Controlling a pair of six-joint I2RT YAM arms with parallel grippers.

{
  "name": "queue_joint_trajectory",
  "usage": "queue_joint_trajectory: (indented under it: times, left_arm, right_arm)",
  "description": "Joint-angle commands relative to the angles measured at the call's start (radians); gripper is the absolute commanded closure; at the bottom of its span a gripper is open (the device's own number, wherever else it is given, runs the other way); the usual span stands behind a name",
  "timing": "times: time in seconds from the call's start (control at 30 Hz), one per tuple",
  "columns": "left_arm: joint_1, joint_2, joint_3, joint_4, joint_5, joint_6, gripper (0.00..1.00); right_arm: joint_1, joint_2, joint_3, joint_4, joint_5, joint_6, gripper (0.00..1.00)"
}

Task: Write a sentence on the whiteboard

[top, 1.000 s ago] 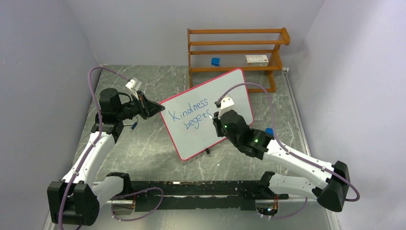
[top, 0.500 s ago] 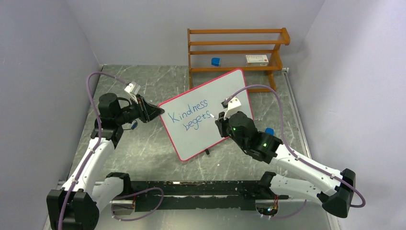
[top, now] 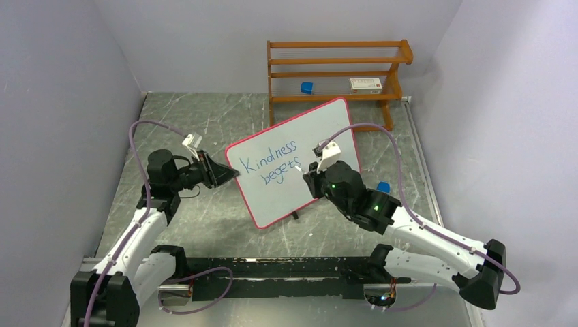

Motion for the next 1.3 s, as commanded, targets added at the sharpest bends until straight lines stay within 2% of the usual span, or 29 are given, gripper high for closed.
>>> queue_joint_trajectory:
  times: [0.0,0.13,0.2,0.3,0.47,0.9,1.27]
  left_arm:
    - [-0.046,0.007,-0.019,0.133,0.016,-0.075,0.71]
    - [-0.083,0.019,-0.034,0.165,-0.009,-0.089,0.72]
    - [-0.09,0.022,-0.037,0.164,-0.02,-0.087,0.78]
    - [-0.094,0.016,-0.04,0.16,-0.041,-0.079,0.8]
    - [-0.098,0.018,-0.05,0.166,-0.058,-0.079,0.95]
    - [-0.1,-0.016,-0.064,0.154,-0.087,-0.061,0.95]
    - [-0.106,-0.025,-0.066,0.154,-0.093,-0.049,0.95]
  right_arm:
    - [0.026,-0.01,-0.012,0.043,-0.002,0.007,1.0]
    - [0.053,0.0,-0.013,0.045,0.013,0.01,1.0]
    - [0.069,-0.001,-0.014,0.046,0.023,0.009,1.0]
    - [0.099,0.003,-0.012,0.041,0.037,0.006,1.0]
    - [0.16,0.019,-0.019,0.025,0.083,0.018,1.0]
    - [0.339,0.117,-0.007,-0.008,0.228,0.075,1.0]
    - [0.399,0.207,0.026,0.021,0.284,0.078,1.0]
